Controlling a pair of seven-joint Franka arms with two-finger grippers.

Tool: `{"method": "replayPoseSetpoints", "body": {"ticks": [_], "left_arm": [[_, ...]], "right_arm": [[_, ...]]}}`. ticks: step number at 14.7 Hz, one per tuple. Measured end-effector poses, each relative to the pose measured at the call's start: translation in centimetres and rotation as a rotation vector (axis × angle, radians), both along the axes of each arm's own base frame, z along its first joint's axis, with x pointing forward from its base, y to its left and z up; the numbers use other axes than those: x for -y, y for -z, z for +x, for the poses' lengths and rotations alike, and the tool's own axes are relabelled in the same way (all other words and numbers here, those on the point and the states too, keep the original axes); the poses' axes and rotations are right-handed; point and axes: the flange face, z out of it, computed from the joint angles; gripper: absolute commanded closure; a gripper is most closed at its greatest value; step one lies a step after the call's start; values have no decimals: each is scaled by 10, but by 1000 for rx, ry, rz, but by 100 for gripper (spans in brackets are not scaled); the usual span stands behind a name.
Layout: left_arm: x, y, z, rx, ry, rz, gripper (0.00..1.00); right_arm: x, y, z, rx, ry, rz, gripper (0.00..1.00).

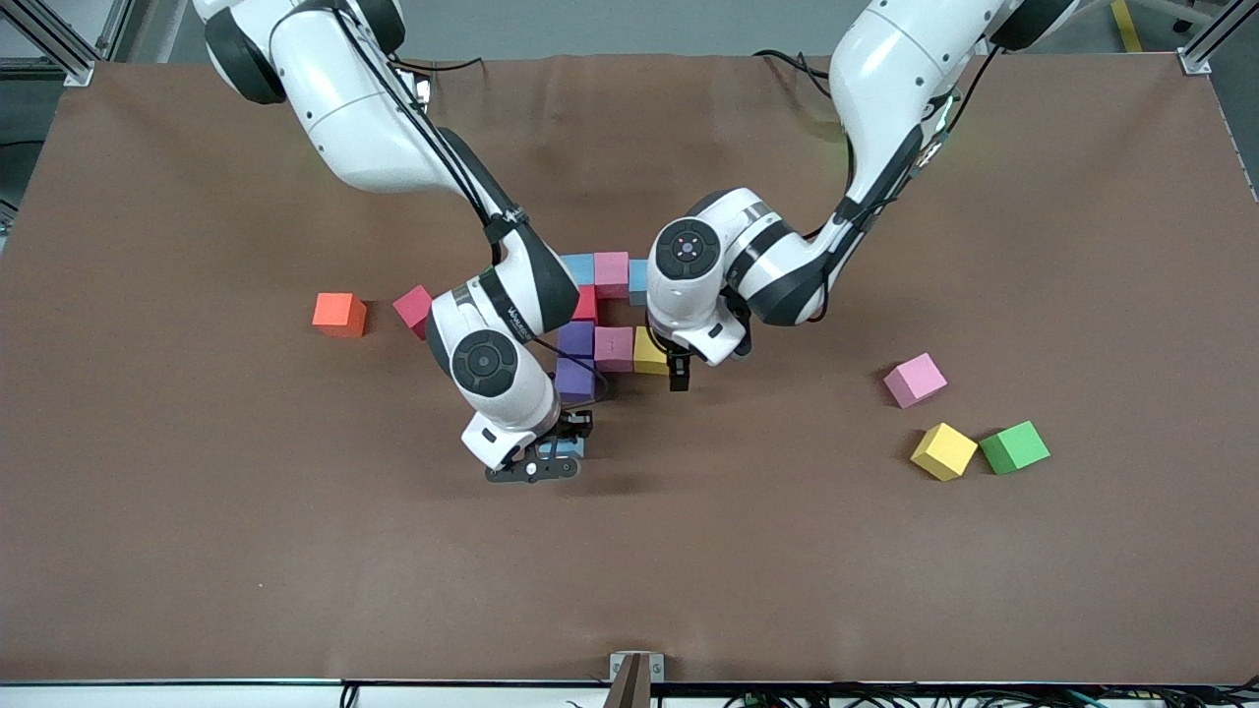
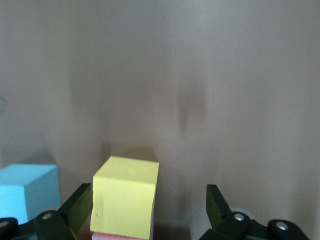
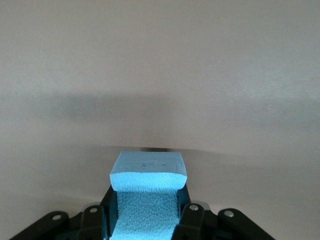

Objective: Arrange 11 blocks into digit 3

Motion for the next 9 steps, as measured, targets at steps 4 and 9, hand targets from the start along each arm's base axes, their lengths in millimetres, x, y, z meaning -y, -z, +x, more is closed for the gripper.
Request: {"method": "replayPoseSetpoints", "body": {"ticks": [4,9], "left_arm": [[-48,-23,31,24,60,1,0],[-153,-51,76,-15,241,29,0]], "right_arm": [[-15,14,-9,-19,-6,-11,100],[-14,21,-13,-44,-3,-26,100]]}}
